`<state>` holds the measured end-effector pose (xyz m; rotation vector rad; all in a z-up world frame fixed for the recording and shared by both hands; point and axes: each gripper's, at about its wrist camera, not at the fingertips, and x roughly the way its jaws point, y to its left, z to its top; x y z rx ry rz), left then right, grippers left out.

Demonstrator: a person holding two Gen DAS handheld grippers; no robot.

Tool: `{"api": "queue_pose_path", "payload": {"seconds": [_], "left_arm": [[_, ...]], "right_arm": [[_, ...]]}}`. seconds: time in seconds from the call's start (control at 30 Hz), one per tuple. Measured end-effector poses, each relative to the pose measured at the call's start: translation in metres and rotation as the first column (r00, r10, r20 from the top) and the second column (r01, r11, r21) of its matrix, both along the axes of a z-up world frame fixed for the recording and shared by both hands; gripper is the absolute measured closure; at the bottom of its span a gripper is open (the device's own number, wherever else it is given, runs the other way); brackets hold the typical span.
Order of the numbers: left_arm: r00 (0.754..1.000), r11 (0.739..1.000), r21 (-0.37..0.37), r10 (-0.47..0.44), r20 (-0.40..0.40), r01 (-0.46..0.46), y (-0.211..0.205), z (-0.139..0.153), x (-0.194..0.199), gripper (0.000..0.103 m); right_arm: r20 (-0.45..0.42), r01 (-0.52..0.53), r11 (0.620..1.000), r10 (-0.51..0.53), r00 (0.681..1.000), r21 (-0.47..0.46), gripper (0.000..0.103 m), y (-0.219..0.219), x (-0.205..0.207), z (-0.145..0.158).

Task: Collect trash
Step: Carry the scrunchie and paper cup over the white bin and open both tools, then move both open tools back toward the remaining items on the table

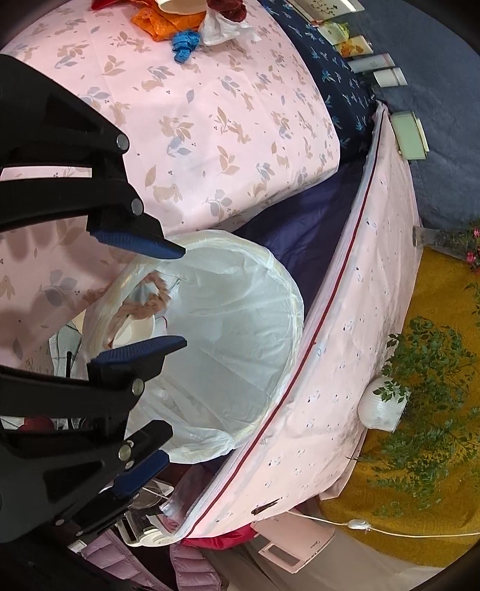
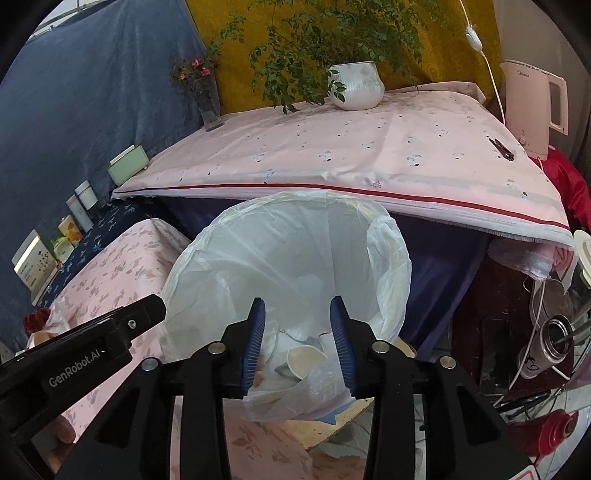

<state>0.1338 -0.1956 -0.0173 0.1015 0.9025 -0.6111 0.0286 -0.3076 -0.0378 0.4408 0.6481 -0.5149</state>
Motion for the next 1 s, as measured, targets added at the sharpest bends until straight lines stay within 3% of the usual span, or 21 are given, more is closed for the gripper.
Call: {"api": "queue_pose_path", "payload": {"seconds": [0.33, 0.73, 1.0], "left_arm": [[0.999, 0.999, -0.003, 0.042, -0.004, -0.042, 0.018, 0.0, -0.001, 0.053], [0.994, 0.994, -0.022, 0.107, -0.006, -0.107, 0.055, 0.006, -0.004, 0.048], [0.984, 0.983, -0.041, 0.177, -0.016, -0.178, 0.087, 0.009, -0.002, 0.038]], "right_arm": [[0.006, -0.008, 1.0, 0.008, 1.0, -0.015, 0.055, 0.01, -0.003, 0.007], [0.014, -0.06, 0.997, 0.061, 0.998, -0.048, 0.053, 0.039, 0.0, 0.021], [0.013, -0.103, 0.992, 0.104, 0.994, -0.075, 0.047, 0.062, 0.004, 0.03]]}}
